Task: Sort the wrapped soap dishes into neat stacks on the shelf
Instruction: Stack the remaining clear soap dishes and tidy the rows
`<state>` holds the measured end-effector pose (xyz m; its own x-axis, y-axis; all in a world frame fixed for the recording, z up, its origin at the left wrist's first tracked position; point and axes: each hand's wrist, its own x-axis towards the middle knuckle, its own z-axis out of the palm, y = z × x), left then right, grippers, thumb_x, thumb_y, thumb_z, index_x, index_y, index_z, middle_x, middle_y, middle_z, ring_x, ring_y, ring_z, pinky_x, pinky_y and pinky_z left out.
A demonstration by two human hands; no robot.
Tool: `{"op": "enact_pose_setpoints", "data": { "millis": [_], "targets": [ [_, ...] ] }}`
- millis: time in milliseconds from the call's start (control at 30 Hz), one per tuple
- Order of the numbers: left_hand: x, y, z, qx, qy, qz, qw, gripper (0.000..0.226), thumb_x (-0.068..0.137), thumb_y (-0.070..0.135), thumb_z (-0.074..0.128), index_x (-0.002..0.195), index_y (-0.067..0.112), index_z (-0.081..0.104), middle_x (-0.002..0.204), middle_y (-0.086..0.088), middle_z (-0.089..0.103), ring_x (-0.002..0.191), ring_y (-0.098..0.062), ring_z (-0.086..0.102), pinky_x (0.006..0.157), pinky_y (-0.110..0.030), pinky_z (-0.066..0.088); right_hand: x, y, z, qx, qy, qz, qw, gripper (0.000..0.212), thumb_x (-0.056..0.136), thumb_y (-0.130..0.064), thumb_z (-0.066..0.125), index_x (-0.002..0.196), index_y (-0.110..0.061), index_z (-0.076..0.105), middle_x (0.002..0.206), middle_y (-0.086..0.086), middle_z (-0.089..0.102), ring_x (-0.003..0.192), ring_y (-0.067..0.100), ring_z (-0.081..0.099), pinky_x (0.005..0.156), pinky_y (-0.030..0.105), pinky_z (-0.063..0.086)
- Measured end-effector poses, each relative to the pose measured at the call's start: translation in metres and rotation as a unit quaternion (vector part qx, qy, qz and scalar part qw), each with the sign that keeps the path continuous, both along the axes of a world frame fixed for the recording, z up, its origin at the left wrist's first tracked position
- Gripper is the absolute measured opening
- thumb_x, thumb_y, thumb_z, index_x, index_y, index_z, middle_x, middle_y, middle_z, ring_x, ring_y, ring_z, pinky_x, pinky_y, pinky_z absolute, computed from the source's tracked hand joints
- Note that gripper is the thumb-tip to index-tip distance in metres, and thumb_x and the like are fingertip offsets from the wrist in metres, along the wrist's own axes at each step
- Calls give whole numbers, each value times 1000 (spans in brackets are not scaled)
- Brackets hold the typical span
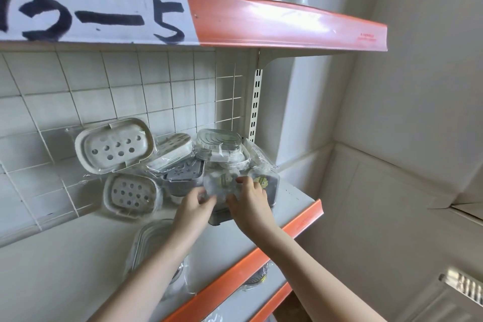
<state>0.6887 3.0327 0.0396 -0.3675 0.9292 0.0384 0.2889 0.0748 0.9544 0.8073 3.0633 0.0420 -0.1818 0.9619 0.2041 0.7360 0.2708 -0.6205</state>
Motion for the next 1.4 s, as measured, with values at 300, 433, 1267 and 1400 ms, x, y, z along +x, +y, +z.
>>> {"op": "enact_pose_setpoints", "data": {
  "millis": [300, 433, 1267, 1400],
  "targets": [
    [-8, -38, -2, 112, 143, 23, 983, 25, 88, 8, 60, 113, 4, 61, 101, -9, 60, 92, -17, 59, 83, -16, 43, 4, -34, -6, -54, 73, 15, 996, 39, 94, -39, 47, 122, -12, 44, 116, 17, 53, 102, 36, 57, 91, 36, 42],
    [-13, -59, -14, 83, 114, -5, 990, 26, 89, 9, 59, 115, 6, 59, 104, -10, 59, 89, -12, 56, 75, -6, 38, 4, -46, -8, -75, 37, 46, 995, 39, 97, -34, 47, 126, -9, 44, 116, 18, 55, 111, 31, 51, 89, 30, 35],
    [-33, -67, -50, -165, 429, 123, 880, 83, 82, 60, 48, 146, 14, 20, 149, -22, 24, 134, -36, 28, 101, -43, 32, -49, -32, -35, -24, -157, -8, 987, 69, 76, -66, 52, 126, -20, 39, 128, 13, 41, 119, 35, 40, 93, 43, 37],
    [-33, -67, -49, -148, 422, 163, 879, 81, 76, 56, 60, 137, 7, 40, 125, -24, 49, 112, -40, 48, 89, -44, 41, -48, -34, -39, -4, -143, -19, 989, 68, 75, -67, 50, 126, -23, 42, 125, 11, 45, 117, 33, 42, 92, 42, 37]
  ]
}}
